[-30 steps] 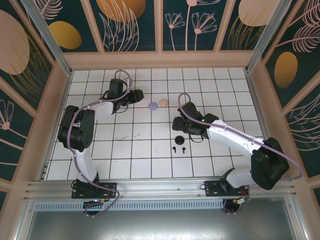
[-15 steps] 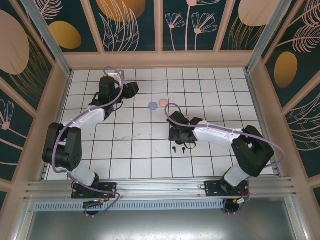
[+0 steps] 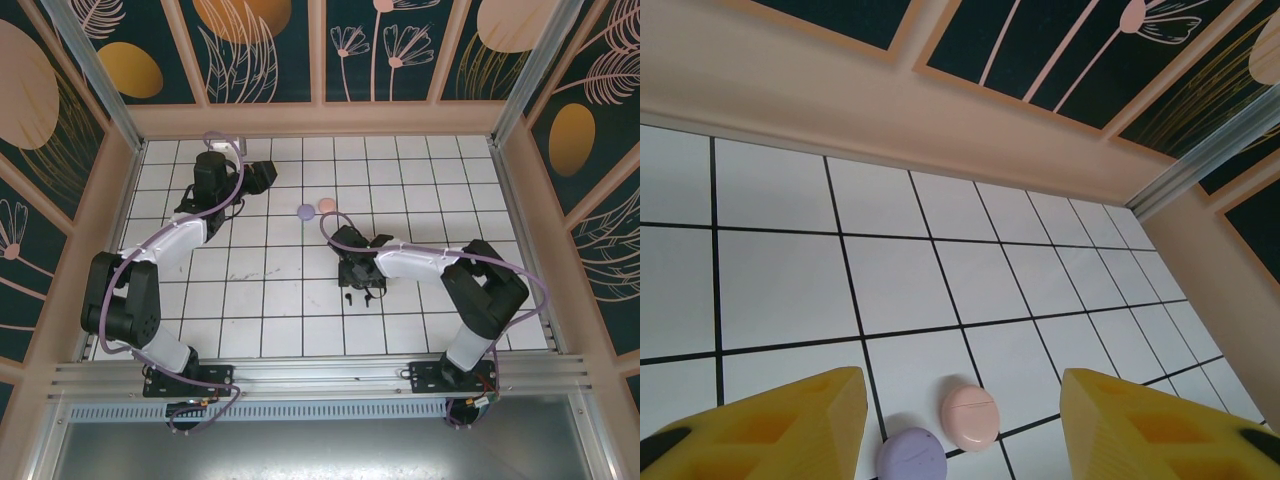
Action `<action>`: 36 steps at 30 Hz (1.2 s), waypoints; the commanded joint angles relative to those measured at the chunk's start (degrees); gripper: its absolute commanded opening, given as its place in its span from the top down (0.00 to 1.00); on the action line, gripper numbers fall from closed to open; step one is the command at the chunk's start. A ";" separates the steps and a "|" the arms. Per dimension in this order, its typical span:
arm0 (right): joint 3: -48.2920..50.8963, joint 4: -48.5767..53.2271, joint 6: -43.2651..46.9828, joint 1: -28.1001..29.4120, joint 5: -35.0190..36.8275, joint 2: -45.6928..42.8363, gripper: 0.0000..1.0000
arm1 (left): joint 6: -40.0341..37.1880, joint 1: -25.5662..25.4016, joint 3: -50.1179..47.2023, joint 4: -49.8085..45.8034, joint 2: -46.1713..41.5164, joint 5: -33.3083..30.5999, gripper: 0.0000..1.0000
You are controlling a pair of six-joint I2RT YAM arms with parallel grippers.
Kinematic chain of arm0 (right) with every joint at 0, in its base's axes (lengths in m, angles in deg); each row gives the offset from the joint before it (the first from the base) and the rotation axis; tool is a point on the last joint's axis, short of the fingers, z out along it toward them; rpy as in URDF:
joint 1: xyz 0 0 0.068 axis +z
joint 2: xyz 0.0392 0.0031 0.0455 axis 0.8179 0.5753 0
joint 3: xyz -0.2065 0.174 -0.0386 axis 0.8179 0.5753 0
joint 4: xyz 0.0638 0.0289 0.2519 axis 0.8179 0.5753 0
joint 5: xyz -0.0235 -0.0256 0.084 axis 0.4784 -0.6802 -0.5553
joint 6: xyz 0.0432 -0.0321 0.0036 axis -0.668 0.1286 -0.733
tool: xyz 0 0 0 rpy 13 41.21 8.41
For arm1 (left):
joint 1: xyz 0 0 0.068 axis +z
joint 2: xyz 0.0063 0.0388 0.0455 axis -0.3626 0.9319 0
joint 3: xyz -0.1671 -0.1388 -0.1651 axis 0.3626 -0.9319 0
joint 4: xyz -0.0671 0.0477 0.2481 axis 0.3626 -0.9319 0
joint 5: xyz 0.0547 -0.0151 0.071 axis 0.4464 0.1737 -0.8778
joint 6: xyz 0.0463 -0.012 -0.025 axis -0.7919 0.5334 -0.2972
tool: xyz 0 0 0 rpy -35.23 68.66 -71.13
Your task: Insert the wireless bluetooth earbuds into the charging case
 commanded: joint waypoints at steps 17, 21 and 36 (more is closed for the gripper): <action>-0.65 -1.08 0.89 -0.21 -1.69 0.62 0.62 | 8.58 -0.11 -10.01 12.31 -6.89 -6.97 0.01; -1.03 -1.48 0.40 -0.77 -1.97 -2.00 0.63 | 12.04 -0.13 -12.75 17.01 -7.83 -5.74 0.01; -9.77 -0.17 1.93 -3.36 -1.03 -6.38 0.64 | 14.64 -0.13 -13.73 14.55 -13.45 -15.99 0.01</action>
